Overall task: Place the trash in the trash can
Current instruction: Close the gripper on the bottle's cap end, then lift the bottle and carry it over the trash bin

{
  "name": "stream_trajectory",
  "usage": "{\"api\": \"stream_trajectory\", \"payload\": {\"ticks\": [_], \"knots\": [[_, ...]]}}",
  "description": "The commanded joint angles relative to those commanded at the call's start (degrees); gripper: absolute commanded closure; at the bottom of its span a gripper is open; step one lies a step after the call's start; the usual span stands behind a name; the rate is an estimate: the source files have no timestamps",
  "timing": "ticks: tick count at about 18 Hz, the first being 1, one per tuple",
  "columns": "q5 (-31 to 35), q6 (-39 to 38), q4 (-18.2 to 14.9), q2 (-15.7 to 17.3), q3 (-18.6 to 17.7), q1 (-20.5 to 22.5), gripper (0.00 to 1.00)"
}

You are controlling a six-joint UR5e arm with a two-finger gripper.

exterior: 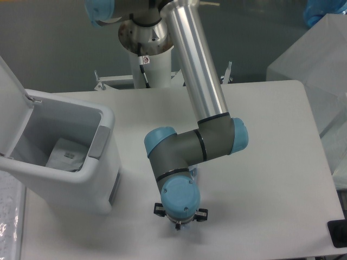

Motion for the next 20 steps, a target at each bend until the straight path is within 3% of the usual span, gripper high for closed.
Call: {"api": "stream_trajectory", "payload": {"ticks": [3, 7, 13, 17, 20], "knots": [[-2.80, 0.61, 0.09, 2.46, 0.00, 1.23, 0.71], [-11.58, 1.58, 1.40, 7.90, 0.70, 2.72, 0.71], [-24.59, 1.49, 8.95, 13.62, 0.53, 4.39, 0.71], [-31.18, 0.71, 19.05, 15.82, 0.61, 4.48, 0.71], [-35.49, 0.79, 19.95, 17.75, 1.14, 4.48, 0.71]]}}
